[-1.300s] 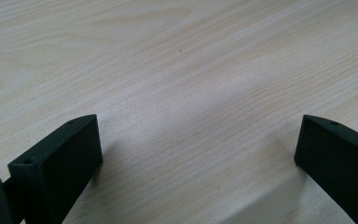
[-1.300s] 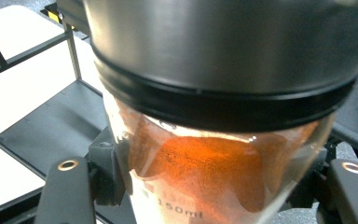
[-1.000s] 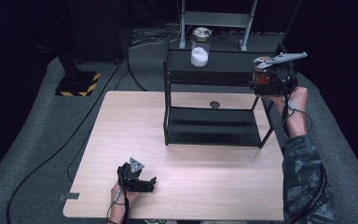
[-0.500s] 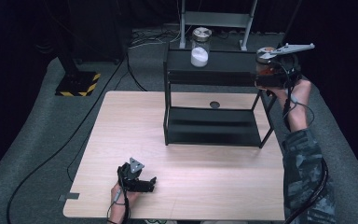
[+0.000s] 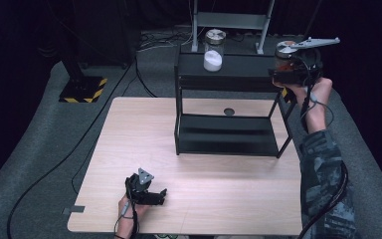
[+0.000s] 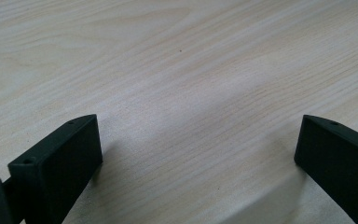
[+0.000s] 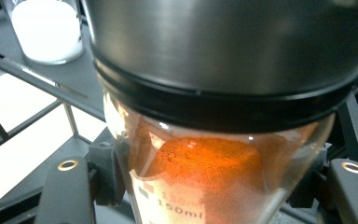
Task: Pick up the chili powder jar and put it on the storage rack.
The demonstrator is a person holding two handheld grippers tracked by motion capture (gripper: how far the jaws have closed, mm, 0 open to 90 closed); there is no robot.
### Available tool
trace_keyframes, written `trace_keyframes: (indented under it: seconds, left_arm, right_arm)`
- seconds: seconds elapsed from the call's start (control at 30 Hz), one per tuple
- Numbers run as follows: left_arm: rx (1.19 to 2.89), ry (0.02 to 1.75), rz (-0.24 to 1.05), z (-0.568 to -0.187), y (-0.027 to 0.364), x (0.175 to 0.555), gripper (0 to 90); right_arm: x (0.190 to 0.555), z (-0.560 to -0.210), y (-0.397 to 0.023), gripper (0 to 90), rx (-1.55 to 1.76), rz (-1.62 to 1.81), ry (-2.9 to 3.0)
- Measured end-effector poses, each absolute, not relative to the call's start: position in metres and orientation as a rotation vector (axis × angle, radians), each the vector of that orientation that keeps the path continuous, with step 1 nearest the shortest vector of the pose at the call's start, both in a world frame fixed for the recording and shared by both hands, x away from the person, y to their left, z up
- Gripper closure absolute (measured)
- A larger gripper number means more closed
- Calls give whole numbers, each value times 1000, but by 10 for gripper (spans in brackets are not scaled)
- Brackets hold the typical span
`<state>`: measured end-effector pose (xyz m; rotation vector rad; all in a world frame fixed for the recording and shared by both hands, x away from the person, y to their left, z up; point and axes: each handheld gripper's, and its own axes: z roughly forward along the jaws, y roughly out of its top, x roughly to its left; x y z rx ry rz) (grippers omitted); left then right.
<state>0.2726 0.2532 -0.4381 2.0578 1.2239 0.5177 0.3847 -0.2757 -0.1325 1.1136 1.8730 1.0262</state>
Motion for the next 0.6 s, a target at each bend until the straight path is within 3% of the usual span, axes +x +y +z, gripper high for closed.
trace_keyframes:
  seconds: [0.6]
  left_arm:
    - [2057,1224,518,-438,253,273,1]
  right_arm:
    - [410,-133,-270,311,1147,1087,1834]
